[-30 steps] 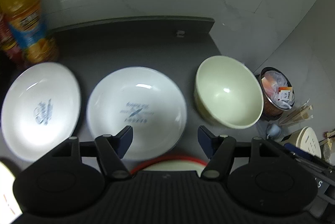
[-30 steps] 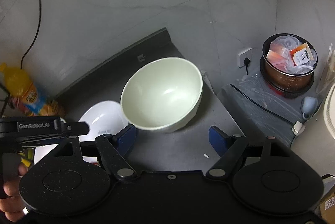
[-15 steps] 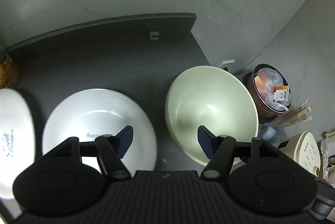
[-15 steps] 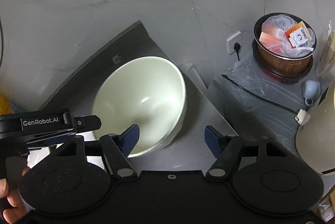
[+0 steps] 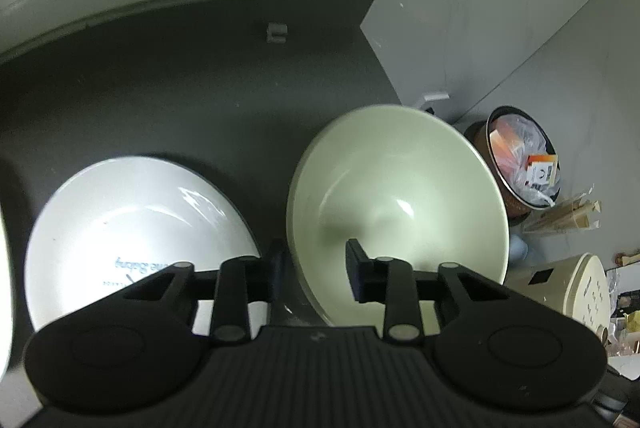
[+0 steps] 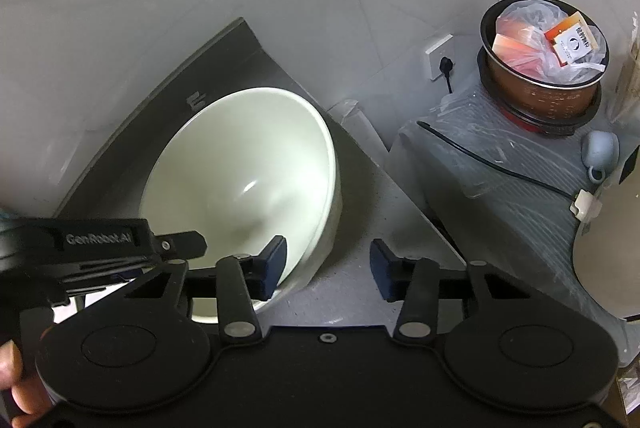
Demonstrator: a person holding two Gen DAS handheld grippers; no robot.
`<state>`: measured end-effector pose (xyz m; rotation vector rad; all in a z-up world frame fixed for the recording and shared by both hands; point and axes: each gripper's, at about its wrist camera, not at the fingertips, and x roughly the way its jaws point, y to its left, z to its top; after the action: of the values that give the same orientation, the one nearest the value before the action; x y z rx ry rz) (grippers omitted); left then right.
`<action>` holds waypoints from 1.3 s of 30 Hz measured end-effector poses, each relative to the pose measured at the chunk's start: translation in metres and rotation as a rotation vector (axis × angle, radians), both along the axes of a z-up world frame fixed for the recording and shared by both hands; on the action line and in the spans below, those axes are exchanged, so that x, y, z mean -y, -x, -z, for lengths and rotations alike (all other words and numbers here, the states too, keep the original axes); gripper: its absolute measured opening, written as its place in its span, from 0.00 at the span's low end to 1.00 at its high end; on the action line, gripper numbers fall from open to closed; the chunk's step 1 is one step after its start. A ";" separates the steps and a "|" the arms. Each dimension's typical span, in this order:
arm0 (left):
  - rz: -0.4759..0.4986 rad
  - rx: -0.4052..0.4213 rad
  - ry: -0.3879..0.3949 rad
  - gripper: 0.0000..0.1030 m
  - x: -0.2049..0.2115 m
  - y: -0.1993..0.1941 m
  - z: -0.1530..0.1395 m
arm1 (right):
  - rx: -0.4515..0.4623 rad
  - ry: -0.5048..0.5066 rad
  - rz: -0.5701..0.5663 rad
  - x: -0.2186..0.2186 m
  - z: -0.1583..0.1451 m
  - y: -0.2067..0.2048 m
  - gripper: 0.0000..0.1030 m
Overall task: Organize plates and bowls
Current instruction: 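Move both tools to the smaller cream bowl and grip its rim, then lift the smaller cream bowl and lower it onto the bowl stack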
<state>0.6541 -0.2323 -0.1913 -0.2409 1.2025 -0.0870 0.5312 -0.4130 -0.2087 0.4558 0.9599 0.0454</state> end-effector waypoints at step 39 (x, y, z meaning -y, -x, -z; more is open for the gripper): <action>-0.077 0.156 0.030 0.10 -0.033 0.092 -0.077 | 0.201 -0.007 -0.123 -0.022 -0.081 0.078 0.23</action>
<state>0.5618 -0.1991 -0.1145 -0.3012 1.0360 -0.0562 0.4534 -0.3915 -0.1272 0.3904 0.7894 0.2018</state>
